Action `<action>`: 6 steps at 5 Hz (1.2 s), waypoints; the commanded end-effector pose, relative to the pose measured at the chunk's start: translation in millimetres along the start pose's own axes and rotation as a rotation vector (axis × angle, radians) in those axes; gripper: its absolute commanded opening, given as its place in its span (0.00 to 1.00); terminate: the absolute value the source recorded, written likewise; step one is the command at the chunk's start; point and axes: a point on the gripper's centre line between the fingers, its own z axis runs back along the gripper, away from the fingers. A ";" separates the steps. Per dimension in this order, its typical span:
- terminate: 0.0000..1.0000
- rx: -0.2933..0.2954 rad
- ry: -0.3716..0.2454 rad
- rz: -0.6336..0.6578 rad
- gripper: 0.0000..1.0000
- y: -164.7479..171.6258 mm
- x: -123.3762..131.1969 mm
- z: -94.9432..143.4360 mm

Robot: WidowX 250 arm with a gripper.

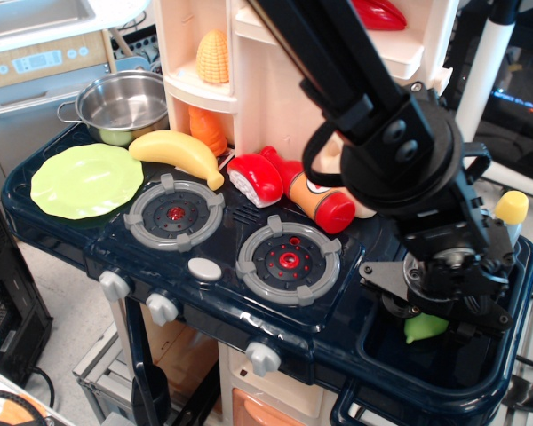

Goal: Put pear on plate

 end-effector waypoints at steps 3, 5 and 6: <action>0.00 0.374 0.102 0.184 0.00 126.2 47.8 133.1; 0.00 0.415 0.049 0.237 0.00 226.1 36.2 111.3; 0.00 0.379 0.051 0.262 0.00 276.3 30.6 89.5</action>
